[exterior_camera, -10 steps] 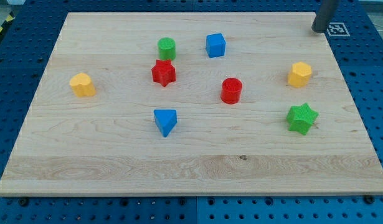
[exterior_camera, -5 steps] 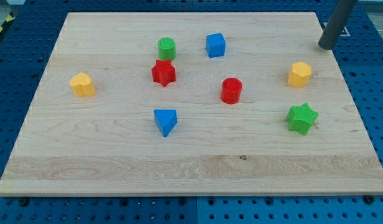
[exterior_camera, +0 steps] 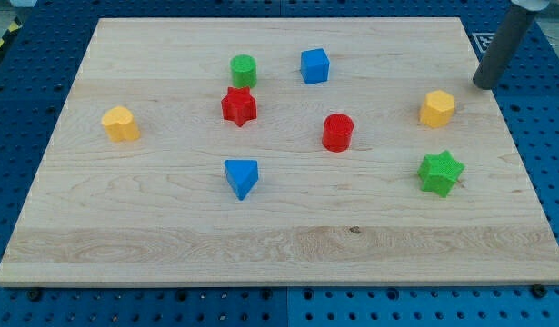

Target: Move yellow hexagon along with red circle left diagonally towards blue triangle

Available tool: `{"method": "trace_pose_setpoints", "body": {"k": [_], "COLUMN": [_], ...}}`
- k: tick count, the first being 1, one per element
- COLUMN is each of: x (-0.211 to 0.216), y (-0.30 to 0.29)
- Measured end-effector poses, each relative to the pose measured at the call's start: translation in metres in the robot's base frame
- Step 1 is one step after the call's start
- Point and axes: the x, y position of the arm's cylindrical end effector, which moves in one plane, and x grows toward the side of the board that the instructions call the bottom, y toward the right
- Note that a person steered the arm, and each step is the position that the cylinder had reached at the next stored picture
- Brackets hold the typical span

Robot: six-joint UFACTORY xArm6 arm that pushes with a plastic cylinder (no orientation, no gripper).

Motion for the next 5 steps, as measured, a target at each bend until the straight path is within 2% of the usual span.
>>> {"method": "trace_pose_setpoints", "body": {"k": [2,5], "x": [0.037,0.038], "y": [-0.009,-0.086]}}
